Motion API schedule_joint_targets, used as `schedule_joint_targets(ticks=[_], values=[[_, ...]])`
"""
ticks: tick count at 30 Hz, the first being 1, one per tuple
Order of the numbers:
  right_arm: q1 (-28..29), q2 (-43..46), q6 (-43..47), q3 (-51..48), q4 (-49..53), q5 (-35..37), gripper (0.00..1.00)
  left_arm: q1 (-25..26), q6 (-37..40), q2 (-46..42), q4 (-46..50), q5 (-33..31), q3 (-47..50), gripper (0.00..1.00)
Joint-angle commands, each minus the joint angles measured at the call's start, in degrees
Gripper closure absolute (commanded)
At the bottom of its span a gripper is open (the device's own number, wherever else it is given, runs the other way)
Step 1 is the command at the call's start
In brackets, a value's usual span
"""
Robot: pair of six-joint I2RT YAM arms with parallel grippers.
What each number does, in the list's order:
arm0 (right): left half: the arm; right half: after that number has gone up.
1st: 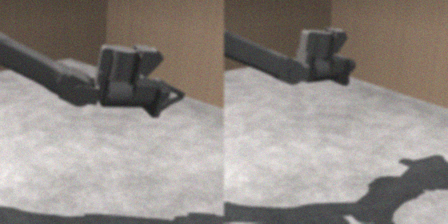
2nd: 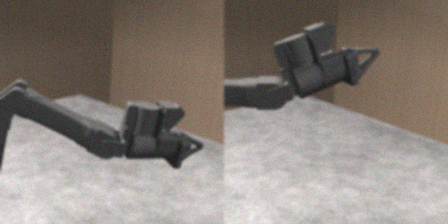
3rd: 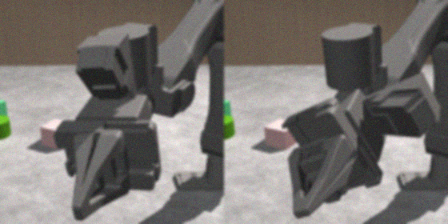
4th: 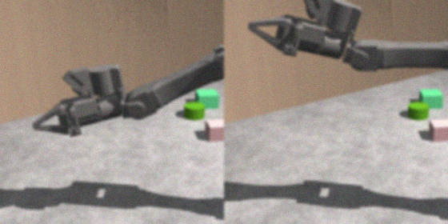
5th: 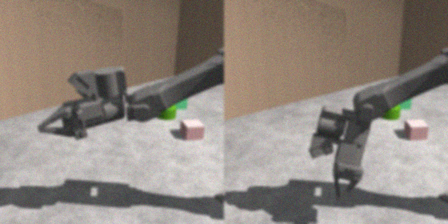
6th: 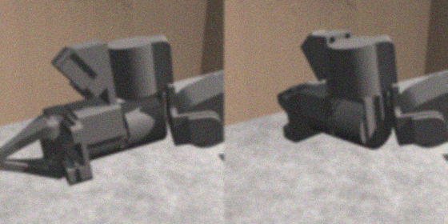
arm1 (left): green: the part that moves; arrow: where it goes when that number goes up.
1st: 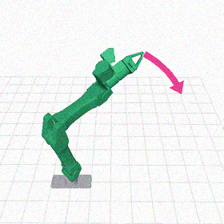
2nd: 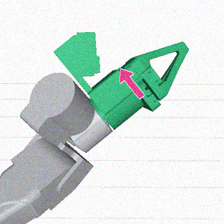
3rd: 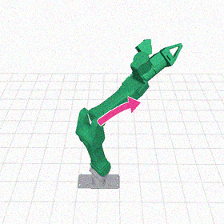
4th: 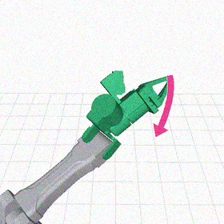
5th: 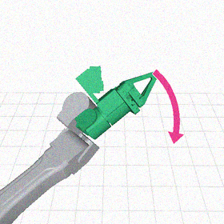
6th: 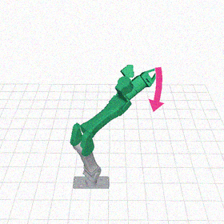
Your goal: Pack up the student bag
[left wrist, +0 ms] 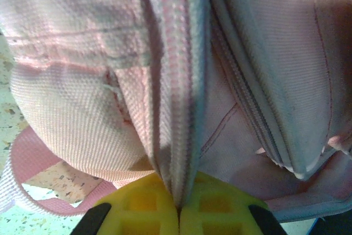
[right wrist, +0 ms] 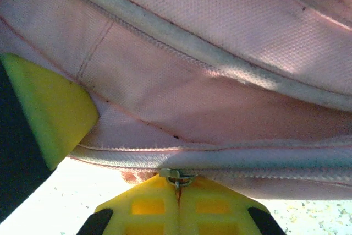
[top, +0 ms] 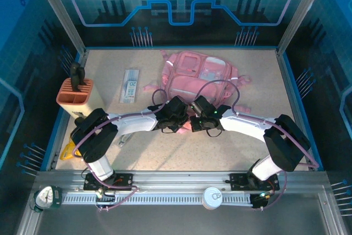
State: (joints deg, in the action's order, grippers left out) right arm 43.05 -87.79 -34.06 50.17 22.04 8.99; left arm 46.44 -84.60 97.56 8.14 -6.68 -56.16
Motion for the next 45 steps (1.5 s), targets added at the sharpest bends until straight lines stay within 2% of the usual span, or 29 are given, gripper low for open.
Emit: schedule_joint_targets(ticks=[1,7,13,17,20,22,25,29,33,37,42,45], values=[[0.5,0.6,-0.9,-0.2,5.7,4.9,1.00,-0.9,3.9,-3.9,4.4,-2.8,-1.6,1.00],[-2.2,6.3,-1.9,-5.0,10.0,6.7,1.00,-6.6,9.9,-9.1,7.8,-3.0,1.5,1.00],[-7.2,10.3,-0.5,-8.1,10.7,5.8,1.00,-17.5,18.5,-12.9,11.4,0.8,3.4,1.00],[-5.8,9.8,1.0,-6.2,9.4,2.9,1.00,-23.1,23.5,-13.5,12.0,3.9,2.2,1.00],[-1.9,8.2,0.1,-4.1,7.9,1.7,1.00,-23.6,25.6,-12.2,11.6,7.4,-0.1,1.00],[-0.1,6.8,-1.1,-2.8,7.0,0.8,1.00,-23.4,26.0,-11.8,11.9,9.1,-0.9,0.93],[0.4,5.6,-2.5,-1.9,6.0,-0.8,1.00,-22.4,23.1,-14.1,10.8,10.6,1.2,0.72],[0.6,6.2,-2.7,-3.0,5.1,-0.2,1.00,-16.1,14.9,-20.4,6.6,7.2,7.6,0.56],[0.6,6.2,-2.3,-3.6,5.6,0.5,1.00,-8.8,4.6,-22.9,1.1,4.0,13.2,0.49],[0.6,6.1,-2.2,-3.9,5.1,0.4,1.00,-3.7,-2.3,-20.0,-4.8,2.4,14.0,0.43],[0.6,5.5,-2.1,-3.3,4.1,0.8,1.00,-0.8,-2.9,-11.5,-5.5,2.4,7.8,0.40],[0.6,4.7,-1.9,-2.3,4.7,2.0,1.00,-0.2,-2.6,-6.8,-5.8,2.5,5.1,0.42]])
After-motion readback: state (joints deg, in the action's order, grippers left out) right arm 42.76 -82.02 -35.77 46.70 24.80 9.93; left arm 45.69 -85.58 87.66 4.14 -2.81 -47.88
